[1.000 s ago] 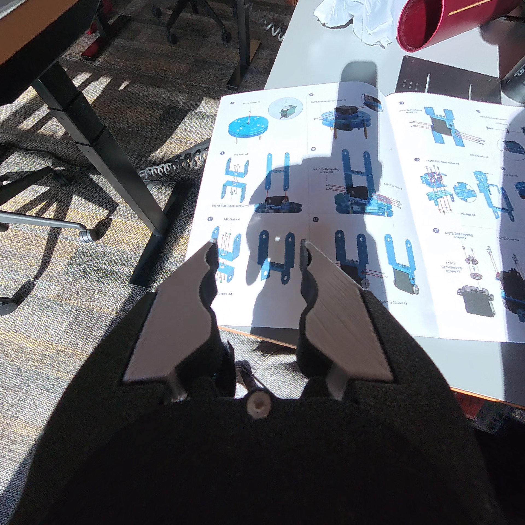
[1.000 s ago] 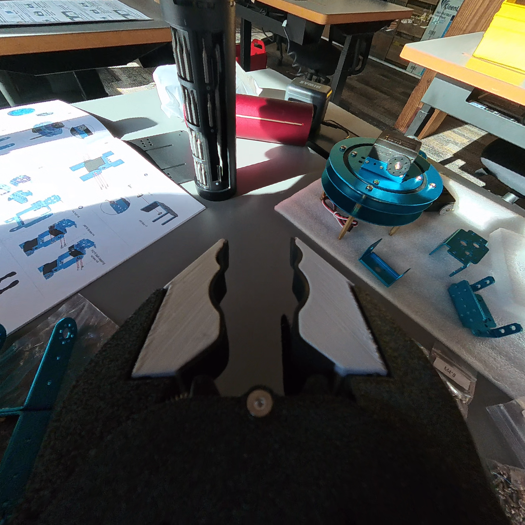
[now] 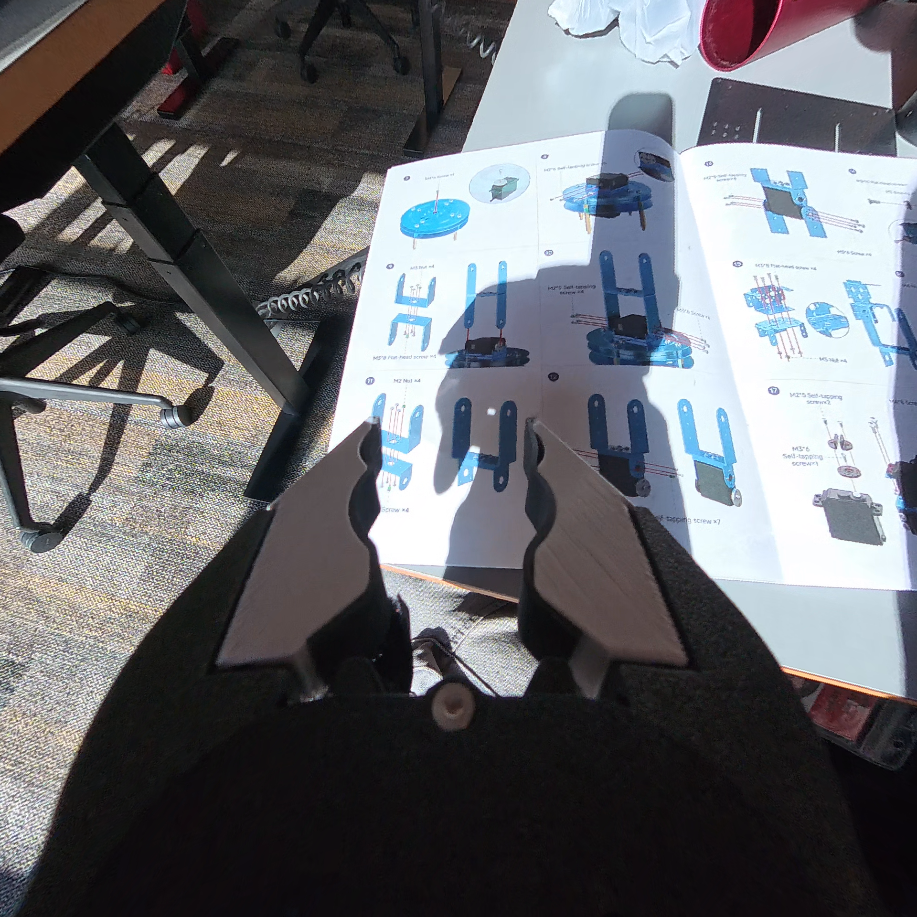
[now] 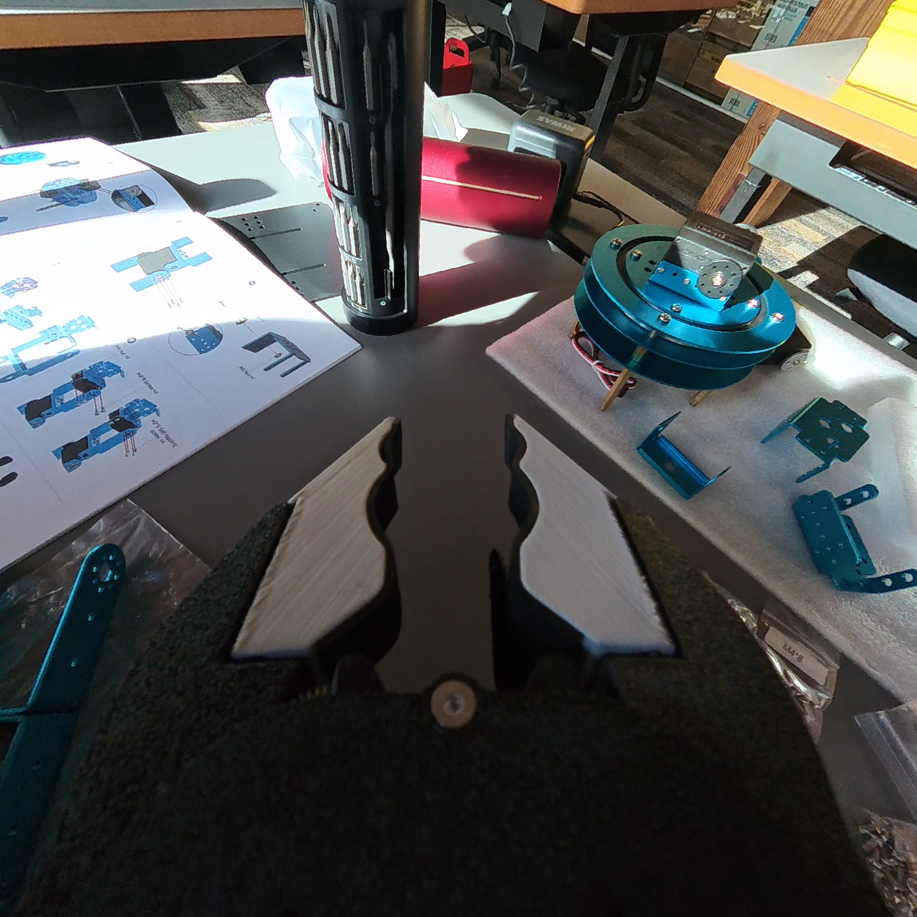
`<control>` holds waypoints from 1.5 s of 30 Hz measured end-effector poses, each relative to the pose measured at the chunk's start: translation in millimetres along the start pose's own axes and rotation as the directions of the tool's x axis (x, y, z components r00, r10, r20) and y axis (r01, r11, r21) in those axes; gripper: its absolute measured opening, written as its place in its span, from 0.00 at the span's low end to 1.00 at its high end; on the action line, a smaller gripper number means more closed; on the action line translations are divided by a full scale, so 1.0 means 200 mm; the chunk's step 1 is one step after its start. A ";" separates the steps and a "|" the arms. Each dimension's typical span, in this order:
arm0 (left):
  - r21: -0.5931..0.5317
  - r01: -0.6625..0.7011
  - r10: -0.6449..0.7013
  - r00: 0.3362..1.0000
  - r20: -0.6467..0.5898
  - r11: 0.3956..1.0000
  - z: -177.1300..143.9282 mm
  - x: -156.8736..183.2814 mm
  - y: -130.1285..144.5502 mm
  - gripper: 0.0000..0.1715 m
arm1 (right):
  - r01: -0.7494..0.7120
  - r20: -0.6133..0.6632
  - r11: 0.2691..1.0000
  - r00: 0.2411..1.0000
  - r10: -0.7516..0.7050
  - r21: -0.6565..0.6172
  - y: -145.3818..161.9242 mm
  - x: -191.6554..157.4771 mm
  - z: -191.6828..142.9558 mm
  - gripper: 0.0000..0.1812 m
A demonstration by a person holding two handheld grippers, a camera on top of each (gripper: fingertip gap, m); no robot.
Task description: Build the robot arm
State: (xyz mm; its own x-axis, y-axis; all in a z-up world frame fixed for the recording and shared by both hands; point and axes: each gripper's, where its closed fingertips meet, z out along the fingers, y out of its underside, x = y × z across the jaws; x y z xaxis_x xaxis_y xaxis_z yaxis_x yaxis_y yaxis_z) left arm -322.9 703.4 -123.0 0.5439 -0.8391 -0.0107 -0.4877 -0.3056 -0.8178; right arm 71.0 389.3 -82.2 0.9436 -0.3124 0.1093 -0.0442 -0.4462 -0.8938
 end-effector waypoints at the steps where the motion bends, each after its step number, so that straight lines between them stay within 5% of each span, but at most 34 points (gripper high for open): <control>1: 0.001 0.000 0.000 1.000 0.001 1.000 0.00 0.00 0.00 0.33 | 0.002 -0.001 1.000 1.000 -0.002 0.000 0.00 0.00 0.00 0.22; 20: 0.029 -0.051 0.053 0.997 -0.061 0.998 -0.03 0.17 -0.07 0.33 | 0.023 0.028 1.000 0.999 -0.022 -0.017 -0.07 -0.05 -0.13 0.24; 31: 0.066 -0.100 0.110 0.980 -0.169 0.993 -0.17 0.54 -0.08 0.33 | 0.024 0.145 0.998 0.989 -0.015 -0.057 -0.03 -0.10 -0.35 0.32; 40: 0.094 -0.069 0.085 0.980 -0.178 0.993 -0.35 0.86 0.06 0.33 | 0.004 0.259 0.994 0.966 0.026 -0.113 0.30 -0.01 -0.52 0.31; 45: 0.086 0.029 -0.015 0.987 -0.163 0.996 -0.44 0.92 0.20 0.32 | 0.229 0.488 0.943 0.868 -0.085 -0.242 0.55 -0.08 -0.68 0.30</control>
State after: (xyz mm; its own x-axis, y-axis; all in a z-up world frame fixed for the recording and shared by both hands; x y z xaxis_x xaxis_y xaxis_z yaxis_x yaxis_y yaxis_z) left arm -302.3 497.2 -107.4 0.4329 -0.8964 0.0952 -0.4109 -0.2902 -0.8643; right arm 5.8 231.3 -122.5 0.9835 0.1764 -0.0412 0.0948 -0.6952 -0.7125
